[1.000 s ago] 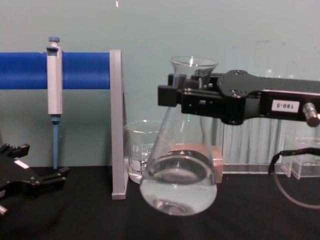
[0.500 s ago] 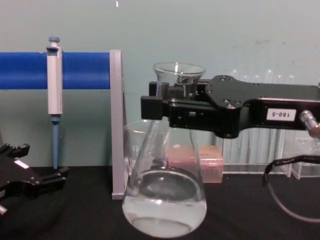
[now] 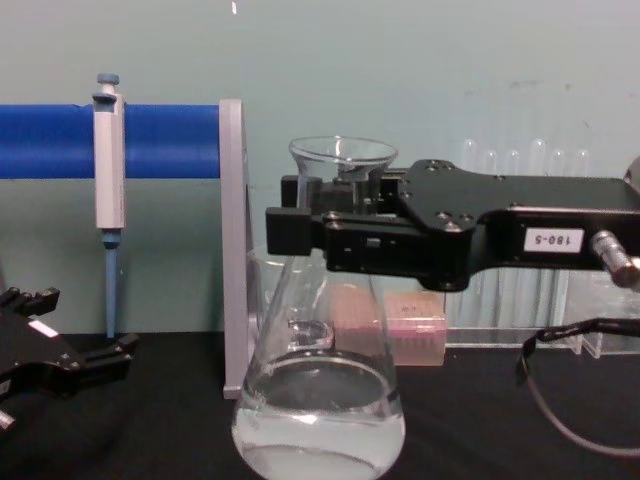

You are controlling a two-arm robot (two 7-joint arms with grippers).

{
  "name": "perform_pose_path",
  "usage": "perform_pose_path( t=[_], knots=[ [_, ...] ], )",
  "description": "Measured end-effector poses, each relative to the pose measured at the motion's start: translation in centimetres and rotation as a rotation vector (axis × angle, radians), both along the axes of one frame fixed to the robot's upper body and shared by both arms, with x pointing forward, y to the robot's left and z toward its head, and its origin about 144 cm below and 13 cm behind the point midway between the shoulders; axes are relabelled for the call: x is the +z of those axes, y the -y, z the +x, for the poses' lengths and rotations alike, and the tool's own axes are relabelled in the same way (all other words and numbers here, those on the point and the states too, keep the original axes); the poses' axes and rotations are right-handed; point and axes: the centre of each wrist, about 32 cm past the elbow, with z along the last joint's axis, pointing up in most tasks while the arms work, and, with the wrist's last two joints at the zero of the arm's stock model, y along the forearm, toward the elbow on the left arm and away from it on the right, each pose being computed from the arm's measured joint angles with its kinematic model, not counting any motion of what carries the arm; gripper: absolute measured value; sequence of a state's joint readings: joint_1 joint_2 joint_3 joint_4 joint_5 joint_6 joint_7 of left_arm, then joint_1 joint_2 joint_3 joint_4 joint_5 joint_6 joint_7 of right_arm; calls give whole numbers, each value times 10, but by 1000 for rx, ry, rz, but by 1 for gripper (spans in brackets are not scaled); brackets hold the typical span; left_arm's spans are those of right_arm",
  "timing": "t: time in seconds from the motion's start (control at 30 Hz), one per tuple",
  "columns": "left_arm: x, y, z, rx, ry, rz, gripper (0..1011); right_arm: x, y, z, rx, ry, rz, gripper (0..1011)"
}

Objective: Grasp the erlenmeyer flask with one hand, shake it three times, then place it back.

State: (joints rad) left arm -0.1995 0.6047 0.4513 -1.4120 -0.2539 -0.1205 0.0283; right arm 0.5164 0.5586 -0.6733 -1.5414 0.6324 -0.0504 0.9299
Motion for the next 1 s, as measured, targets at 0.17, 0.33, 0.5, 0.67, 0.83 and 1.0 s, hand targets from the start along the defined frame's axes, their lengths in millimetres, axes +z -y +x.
perform_pose_path(
  t=[0.17, 0.33, 0.5, 0.67, 0.83, 1.0],
  knots=[
    [0, 0, 0, 0, 0, 0, 1001, -1, 0, 0, -44, -3, 13, 449],
    [0, 0, 0, 0, 0, 0, 1001, -2, 1, -1, -130, -3, 37, 449],
    [0, 0, 0, 0, 0, 0, 1001, -2, 1, -3, -258, -9, 59, 449],
    [0, 0, 0, 0, 0, 0, 1001, -3, 1, -3, -374, -14, 71, 449],
    [0, 0, 0, 0, 0, 0, 1001, -5, 0, -4, -489, -16, 77, 449],
    [0, 0, 0, 0, 0, 0, 1001, -8, 0, -5, -623, -20, 84, 449]
  ],
)
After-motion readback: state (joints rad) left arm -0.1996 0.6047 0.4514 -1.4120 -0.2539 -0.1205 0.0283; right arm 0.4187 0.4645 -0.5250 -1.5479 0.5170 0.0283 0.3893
